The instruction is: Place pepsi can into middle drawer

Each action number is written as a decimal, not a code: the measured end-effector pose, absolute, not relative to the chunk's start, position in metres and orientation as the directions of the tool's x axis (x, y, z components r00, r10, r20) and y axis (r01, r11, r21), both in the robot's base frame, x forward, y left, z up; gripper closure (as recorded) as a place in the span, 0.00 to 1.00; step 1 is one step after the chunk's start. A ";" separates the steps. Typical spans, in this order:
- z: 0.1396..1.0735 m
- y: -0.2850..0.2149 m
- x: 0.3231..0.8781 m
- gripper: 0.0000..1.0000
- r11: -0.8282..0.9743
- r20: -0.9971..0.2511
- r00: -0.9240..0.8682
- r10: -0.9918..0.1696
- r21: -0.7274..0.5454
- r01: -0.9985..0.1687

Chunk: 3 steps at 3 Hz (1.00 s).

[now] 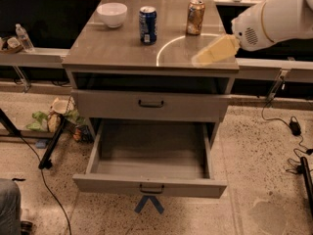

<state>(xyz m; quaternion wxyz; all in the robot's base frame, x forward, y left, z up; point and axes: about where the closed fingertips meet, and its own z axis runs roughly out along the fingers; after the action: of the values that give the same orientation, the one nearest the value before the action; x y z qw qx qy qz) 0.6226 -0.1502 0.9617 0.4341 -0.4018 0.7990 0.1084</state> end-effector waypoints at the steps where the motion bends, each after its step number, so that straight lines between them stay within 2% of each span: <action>1: 0.979 -0.149 0.643 0.00 0.699 -0.824 -0.259 -0.503 -0.213 -0.682; 2: 0.971 -0.140 0.646 0.00 0.715 -0.833 -0.277 -0.478 -0.186 -0.674; 3: 0.962 -0.105 0.680 0.00 0.718 -0.888 -0.256 -0.383 -0.111 -0.687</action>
Offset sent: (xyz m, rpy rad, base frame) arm 0.0283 0.0162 -0.0035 0.0925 -0.0554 -0.0992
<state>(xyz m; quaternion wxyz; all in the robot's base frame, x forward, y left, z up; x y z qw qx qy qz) 0.6803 -0.1045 0.9620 0.5036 -0.3438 0.7780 0.1513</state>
